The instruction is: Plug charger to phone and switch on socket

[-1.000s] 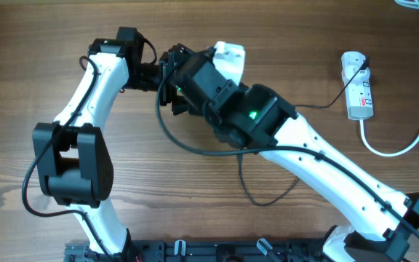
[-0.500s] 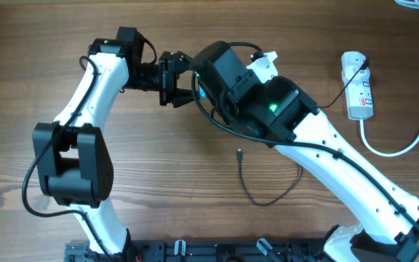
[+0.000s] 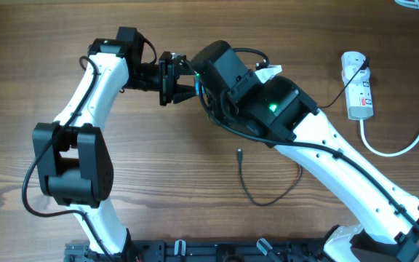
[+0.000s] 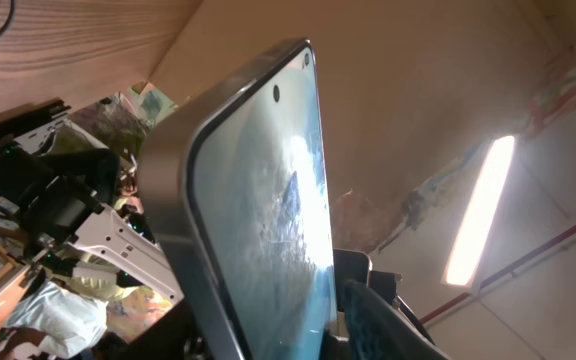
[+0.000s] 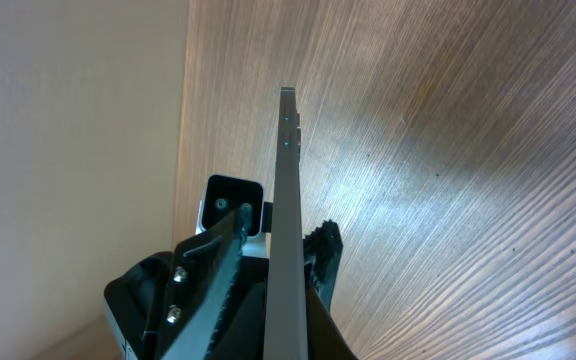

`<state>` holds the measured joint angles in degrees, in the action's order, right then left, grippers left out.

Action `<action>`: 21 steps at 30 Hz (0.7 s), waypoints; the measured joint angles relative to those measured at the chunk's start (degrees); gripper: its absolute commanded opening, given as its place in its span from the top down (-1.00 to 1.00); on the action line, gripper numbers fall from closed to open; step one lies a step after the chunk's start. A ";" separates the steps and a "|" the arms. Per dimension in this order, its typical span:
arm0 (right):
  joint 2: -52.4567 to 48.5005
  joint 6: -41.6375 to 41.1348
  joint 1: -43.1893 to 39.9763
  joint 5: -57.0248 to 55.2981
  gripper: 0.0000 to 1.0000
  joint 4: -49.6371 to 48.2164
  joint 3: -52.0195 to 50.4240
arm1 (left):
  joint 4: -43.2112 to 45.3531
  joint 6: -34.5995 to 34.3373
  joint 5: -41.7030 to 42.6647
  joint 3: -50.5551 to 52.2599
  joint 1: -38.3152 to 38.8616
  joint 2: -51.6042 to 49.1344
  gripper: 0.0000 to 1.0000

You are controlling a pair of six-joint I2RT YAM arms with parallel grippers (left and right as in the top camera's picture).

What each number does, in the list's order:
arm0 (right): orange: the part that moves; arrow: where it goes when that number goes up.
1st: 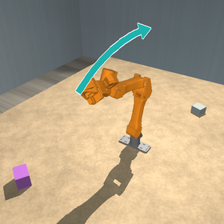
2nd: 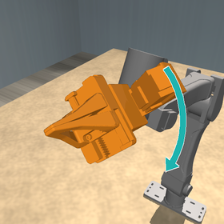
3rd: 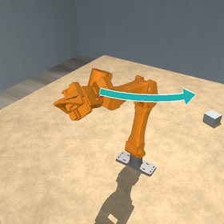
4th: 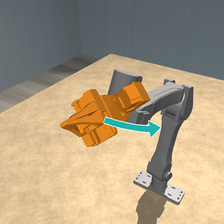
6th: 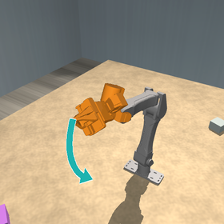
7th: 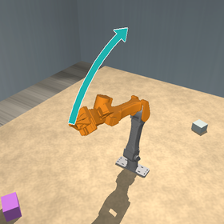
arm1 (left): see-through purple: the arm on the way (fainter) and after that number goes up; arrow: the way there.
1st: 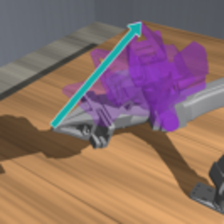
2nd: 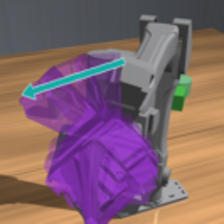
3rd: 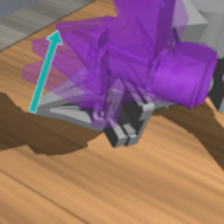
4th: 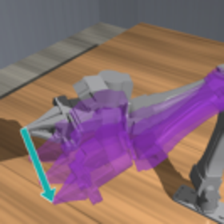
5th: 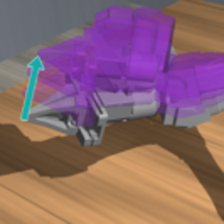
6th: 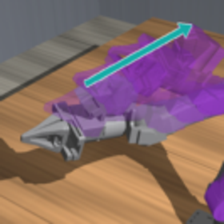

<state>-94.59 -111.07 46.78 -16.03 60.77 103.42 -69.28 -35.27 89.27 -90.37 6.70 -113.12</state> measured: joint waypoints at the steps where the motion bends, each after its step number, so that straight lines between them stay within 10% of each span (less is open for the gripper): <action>1: 0.00 -0.20 0.00 0.02 0.91 0.00 0.00 | 0.00 0.02 0.02 0.00 0.00 0.00 0.31; 21: 0.00 -2.47 -0.02 0.79 0.91 -0.04 0.00 | -1.49 -0.07 -0.04 0.00 0.00 0.00 0.62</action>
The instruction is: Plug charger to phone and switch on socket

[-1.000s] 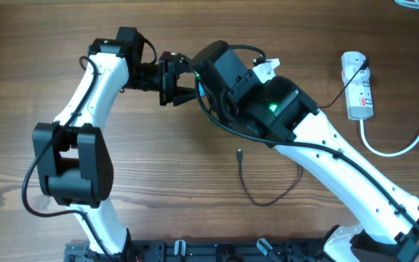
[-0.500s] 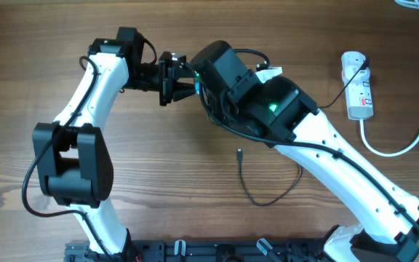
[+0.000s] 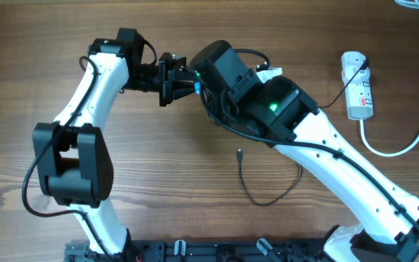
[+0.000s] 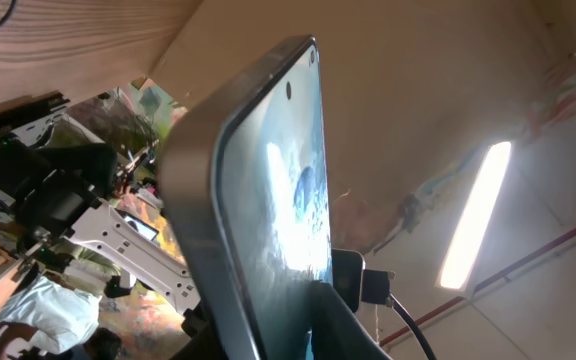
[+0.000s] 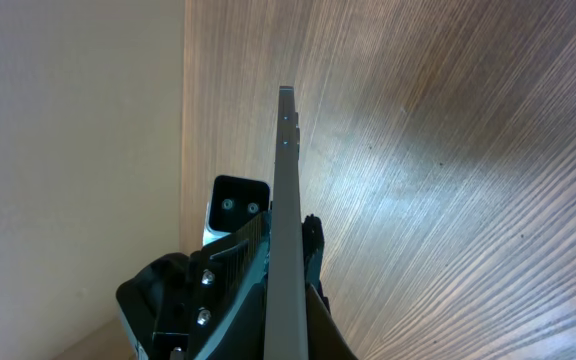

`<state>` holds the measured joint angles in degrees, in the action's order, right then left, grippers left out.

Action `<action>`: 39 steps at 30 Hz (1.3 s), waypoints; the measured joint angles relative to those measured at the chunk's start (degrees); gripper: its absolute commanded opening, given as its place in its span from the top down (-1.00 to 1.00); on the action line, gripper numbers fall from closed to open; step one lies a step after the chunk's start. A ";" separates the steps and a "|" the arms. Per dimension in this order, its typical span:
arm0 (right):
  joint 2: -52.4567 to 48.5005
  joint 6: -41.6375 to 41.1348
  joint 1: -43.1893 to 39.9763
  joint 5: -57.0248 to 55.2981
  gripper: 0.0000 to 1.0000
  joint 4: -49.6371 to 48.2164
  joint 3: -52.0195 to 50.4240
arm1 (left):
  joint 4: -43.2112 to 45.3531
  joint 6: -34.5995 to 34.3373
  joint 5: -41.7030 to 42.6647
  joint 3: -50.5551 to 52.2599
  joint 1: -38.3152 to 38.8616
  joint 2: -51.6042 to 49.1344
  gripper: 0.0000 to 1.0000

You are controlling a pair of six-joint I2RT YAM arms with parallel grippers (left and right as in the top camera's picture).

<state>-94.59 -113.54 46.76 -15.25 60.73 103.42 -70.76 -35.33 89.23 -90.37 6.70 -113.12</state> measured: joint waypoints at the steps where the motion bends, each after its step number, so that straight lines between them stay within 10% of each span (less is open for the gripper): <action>1: 0.00 -0.24 0.00 0.00 0.91 0.00 0.00 | -0.02 0.00 0.02 0.00 -0.02 0.00 0.64; 17: -0.11 -0.90 0.02 0.28 0.90 0.07 0.00 | -0.17 -0.57 0.02 0.00 -0.02 0.00 0.53; 30: -0.66 -2.36 0.00 0.22 0.86 -0.50 0.02 | -0.44 -1.81 0.13 0.00 -0.26 0.00 0.92; 33: -0.68 -4.04 0.00 0.39 0.69 -0.81 0.02 | -0.85 -3.19 0.15 0.00 -0.72 0.00 0.92; 39: -0.98 1.36 0.00 1.29 -0.57 -0.37 0.02 | -0.07 -2.05 -0.46 0.00 -0.28 0.00 0.92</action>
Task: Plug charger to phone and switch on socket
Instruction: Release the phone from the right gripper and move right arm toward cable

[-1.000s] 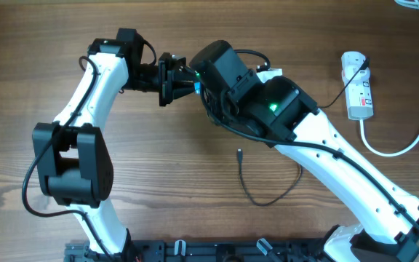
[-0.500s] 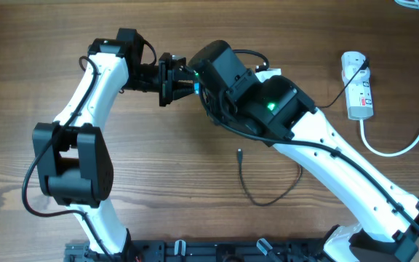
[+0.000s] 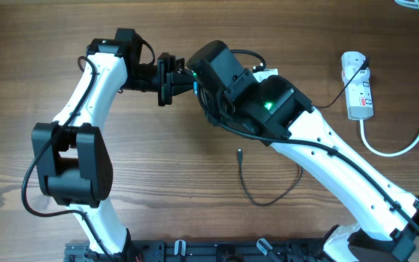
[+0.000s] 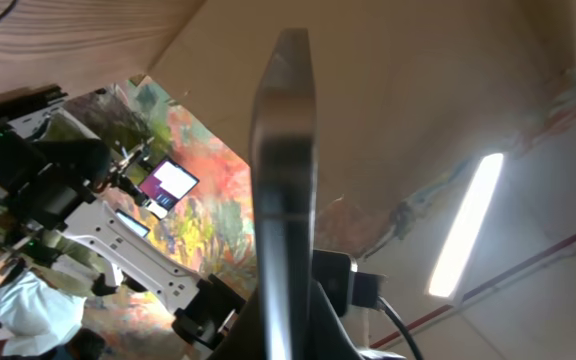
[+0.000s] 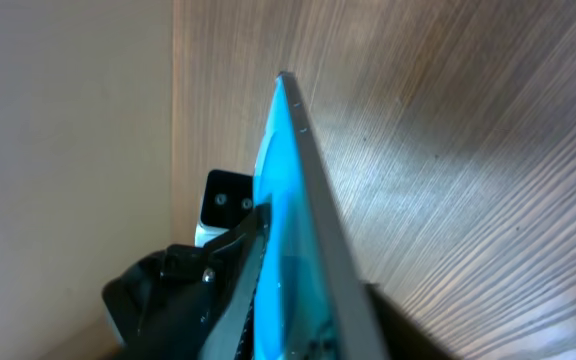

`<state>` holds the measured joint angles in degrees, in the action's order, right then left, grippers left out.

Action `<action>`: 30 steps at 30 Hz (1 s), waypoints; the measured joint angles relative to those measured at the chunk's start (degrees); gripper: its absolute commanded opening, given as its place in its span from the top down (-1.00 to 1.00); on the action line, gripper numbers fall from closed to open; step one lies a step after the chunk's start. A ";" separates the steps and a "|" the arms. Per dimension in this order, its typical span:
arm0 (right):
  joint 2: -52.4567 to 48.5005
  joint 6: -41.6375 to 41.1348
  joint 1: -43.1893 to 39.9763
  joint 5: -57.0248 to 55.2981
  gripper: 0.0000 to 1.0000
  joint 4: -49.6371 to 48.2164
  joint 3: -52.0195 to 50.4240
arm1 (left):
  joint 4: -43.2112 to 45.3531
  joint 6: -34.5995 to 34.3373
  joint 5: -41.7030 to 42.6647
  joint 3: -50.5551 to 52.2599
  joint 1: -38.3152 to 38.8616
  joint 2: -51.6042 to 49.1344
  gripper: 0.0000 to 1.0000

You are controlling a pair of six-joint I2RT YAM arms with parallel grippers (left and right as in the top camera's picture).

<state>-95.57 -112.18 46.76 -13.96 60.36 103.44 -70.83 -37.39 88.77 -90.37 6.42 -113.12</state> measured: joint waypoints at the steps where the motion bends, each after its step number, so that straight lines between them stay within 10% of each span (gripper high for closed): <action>1: 0.00 0.94 0.00 -0.02 -0.74 0.00 0.00 | 0.33 0.22 -0.04 0.00 0.17 0.00 0.92; 4: 0.00 4.70 0.00 -0.39 -0.99 0.00 0.00 | 2.32 0.55 -0.39 0.00 0.20 0.00 0.92; 20: 14.38 52.76 -16.11 -1.75 -0.99 14.34 0.31 | 4.70 4.68 -12.20 0.00 -7.93 0.00 0.92; 30: 10.97 67.49 -20.13 -1.44 -0.99 19.50 -8.92 | 3.67 8.48 -14.58 0.00 -8.11 0.00 0.92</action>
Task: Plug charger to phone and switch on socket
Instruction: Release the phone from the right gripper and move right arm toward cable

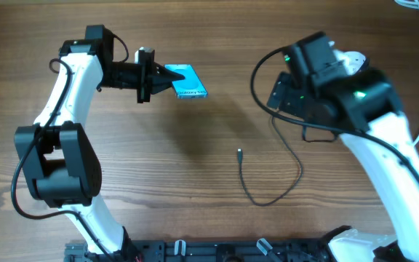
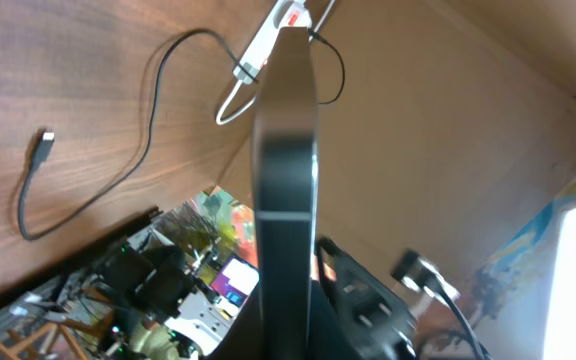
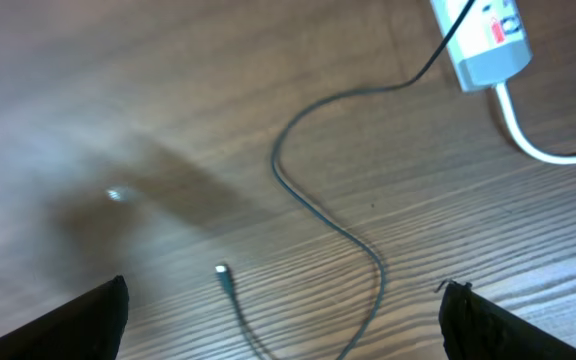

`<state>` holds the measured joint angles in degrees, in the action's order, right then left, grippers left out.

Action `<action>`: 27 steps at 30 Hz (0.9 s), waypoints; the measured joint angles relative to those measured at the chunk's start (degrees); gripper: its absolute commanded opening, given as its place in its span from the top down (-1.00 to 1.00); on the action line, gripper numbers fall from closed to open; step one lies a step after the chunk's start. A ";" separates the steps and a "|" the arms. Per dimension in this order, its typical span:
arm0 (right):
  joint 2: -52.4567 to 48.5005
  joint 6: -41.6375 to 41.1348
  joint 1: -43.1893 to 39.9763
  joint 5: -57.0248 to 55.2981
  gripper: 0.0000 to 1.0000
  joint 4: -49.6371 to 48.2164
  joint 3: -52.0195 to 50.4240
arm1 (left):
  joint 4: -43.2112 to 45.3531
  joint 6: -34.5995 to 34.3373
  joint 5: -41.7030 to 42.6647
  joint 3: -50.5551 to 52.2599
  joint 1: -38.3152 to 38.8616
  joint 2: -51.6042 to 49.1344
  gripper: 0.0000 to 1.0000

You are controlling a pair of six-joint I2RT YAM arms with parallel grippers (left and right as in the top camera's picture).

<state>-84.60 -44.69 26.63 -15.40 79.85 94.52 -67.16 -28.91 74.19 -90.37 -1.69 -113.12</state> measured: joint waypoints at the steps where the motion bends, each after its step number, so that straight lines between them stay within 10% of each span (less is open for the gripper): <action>1: -0.55 0.50 -0.02 0.11 -1.00 -1.46 -2.56 | -0.35 0.00 0.02 0.00 0.00 0.00 0.92; 27: -1.22 11.34 -3.45 16.22 -0.99 -25.70 -29.05 | -10.25 4.24 12.92 0.04 0.00 0.00 0.92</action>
<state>-85.82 -33.34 23.18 0.82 54.15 65.47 -77.41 -24.67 87.11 -90.32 -1.69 -113.12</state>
